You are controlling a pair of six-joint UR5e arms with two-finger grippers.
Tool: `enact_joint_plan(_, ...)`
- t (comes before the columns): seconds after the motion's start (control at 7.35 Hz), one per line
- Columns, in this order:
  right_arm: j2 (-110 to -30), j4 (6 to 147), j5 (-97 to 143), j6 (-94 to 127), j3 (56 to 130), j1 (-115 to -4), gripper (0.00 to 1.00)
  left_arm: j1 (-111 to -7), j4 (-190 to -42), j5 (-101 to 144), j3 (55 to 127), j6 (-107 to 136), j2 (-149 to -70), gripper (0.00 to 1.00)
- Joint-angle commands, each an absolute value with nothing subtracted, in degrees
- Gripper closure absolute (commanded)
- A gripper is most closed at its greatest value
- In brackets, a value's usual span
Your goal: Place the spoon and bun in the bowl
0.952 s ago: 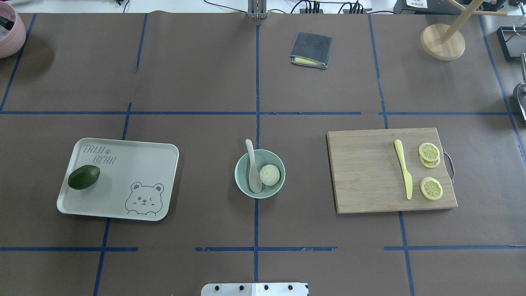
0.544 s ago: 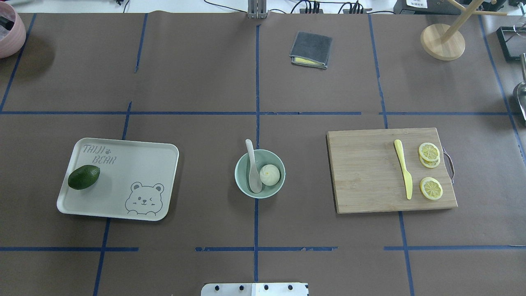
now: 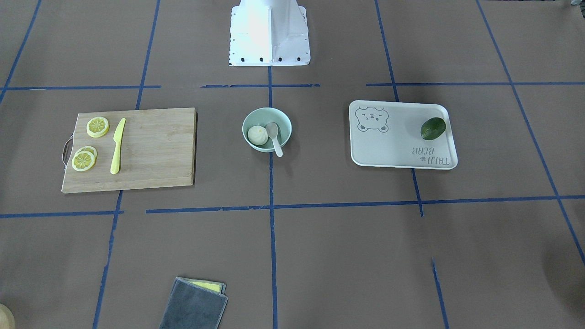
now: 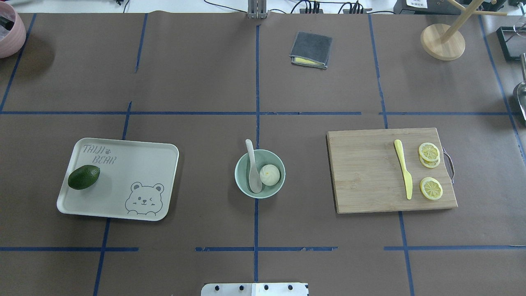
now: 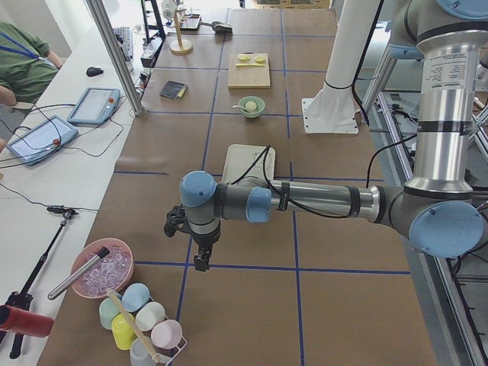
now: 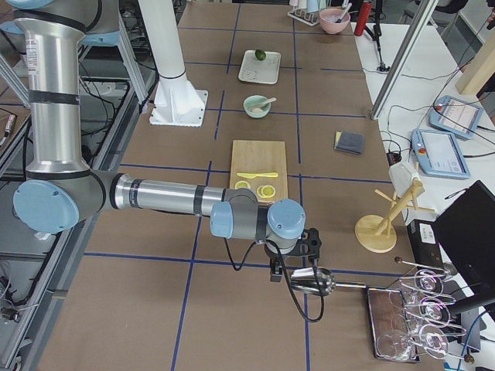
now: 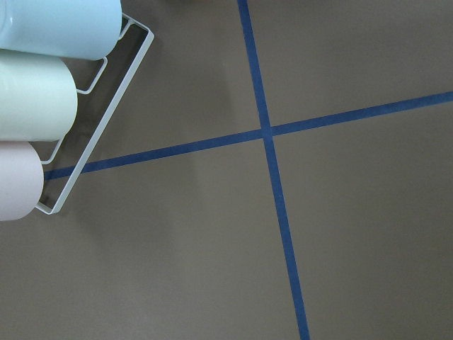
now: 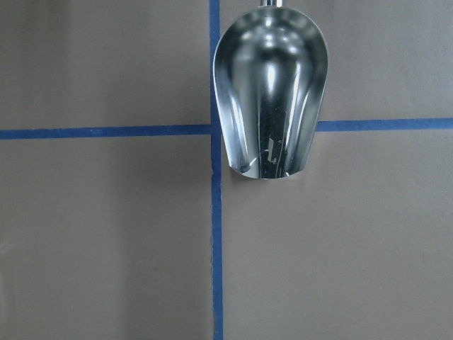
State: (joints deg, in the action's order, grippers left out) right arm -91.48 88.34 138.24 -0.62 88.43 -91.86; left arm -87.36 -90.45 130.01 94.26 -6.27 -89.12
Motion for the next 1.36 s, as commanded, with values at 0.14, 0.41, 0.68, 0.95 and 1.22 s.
enact_joint_plan(0.14, -91.6, 86.8, 138.0, -0.6, 88.3, -91.9, 0.0, -87.3, -90.9, 133.3, 94.3, -6.2, -88.0, 0.0)
enact_joint_plan(0.41, -91.6, 86.7, 138.0, -0.6, 88.2, -91.9, 0.0, -87.3, -90.9, 133.4, 94.3, -6.2, -87.9, 0.0)
enact_joint_plan(0.68, -91.6, 86.7, 138.0, -0.6, 88.2, -91.8, 0.0, -87.3, -90.9, 133.4, 94.3, -6.2, -87.9, 0.0)
enact_joint_plan(0.95, -91.6, 86.7, 138.0, -0.5, 88.2, -91.8, 0.0, -87.3, -91.0, 133.4, 94.2, -6.2, -87.9, 0.0)
enact_joint_plan(1.22, -91.6, 86.7, 138.0, -0.5, 88.1, -91.8, 0.0, -87.3, -91.0, 133.4, 94.2, -6.2, -87.9, 0.0)
